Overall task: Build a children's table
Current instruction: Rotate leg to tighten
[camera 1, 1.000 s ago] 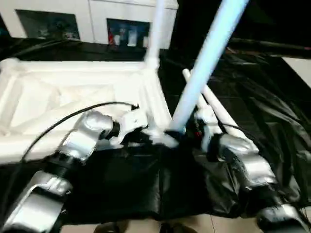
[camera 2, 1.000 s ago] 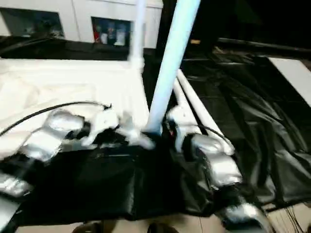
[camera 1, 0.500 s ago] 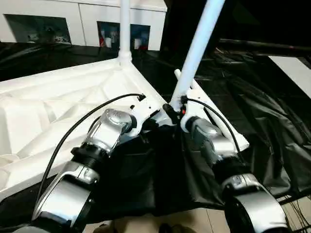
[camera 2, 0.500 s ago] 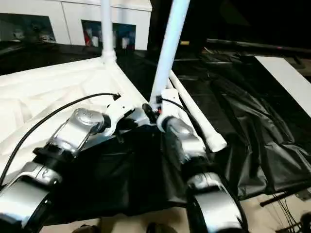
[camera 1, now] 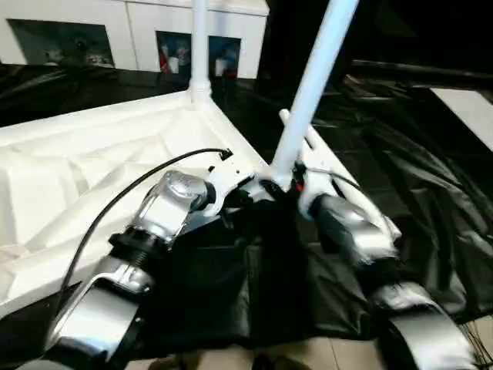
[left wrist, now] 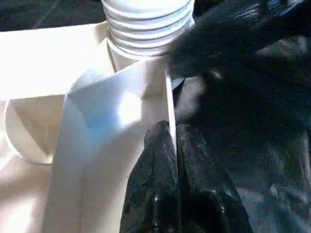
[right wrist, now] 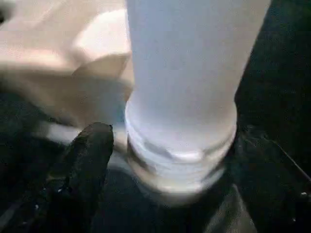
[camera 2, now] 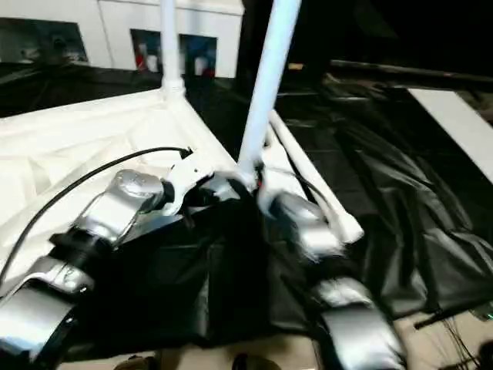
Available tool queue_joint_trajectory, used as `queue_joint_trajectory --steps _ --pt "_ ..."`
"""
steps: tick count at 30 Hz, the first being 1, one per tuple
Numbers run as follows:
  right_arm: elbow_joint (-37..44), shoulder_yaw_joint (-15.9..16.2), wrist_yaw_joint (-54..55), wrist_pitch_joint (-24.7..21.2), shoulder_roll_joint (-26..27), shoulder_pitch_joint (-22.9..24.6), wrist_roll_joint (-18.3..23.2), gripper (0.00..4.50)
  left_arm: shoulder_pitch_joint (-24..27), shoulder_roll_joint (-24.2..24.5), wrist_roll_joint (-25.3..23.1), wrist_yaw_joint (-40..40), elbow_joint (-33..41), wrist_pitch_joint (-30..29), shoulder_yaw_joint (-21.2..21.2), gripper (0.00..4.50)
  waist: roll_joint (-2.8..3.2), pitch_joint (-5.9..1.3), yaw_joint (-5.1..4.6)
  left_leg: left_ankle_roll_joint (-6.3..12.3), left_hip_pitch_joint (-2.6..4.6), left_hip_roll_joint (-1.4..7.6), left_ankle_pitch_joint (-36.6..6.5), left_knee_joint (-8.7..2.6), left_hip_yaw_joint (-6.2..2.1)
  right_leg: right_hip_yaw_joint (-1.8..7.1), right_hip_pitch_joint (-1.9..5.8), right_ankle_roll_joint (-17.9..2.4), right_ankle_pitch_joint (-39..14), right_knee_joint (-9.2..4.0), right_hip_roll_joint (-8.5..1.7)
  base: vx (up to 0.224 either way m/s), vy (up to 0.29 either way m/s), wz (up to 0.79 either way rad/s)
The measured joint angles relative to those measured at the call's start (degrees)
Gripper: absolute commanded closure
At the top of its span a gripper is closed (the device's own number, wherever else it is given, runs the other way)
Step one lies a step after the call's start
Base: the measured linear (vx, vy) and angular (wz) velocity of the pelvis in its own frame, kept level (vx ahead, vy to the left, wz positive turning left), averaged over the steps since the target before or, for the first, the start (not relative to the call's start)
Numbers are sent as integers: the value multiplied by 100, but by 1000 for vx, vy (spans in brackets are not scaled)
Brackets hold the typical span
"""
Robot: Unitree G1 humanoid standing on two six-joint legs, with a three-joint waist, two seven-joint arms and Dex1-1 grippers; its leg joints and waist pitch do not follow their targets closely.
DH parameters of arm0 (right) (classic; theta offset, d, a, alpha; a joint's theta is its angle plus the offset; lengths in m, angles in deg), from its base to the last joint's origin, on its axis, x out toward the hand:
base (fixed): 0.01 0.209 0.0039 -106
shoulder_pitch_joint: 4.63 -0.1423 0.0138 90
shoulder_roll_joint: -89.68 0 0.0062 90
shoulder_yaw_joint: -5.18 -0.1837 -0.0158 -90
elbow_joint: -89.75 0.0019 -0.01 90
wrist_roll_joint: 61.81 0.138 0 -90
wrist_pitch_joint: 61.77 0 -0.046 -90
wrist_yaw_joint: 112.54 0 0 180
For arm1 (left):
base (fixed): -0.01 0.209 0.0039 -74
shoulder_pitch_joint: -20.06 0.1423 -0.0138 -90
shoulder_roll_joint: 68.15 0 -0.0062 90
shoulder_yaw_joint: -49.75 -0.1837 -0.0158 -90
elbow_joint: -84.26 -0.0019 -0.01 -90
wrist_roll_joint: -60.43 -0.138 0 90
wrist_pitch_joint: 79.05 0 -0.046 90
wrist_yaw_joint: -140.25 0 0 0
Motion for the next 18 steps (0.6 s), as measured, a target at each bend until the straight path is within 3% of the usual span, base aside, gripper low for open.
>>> queue_joint_trajectory --steps 6,17,18 --pt "713 146 -808 -59 -402 366 147 72 207 440 194 -666 380 298 -34 450 13 -3 39 28 -53 15 10 -3 9 -1 -93 -22 -62 94 11 9 -6 0" --pt "1111 286 -1233 -78 -404 444 168 72 523 683 322 -1365 841 454 -182 450 33 3 132 -5 -52 16 -7 44 8 5 -75 -24 -61 108 3 0 0 0" --pt "1111 297 -1240 -78 -406 444 167 87 524 686 325 -1366 841 454 -182 450 33 3 129 -5 -52 16 -7 45 8 5 -75 -24 -61 109 3 0 0 0"
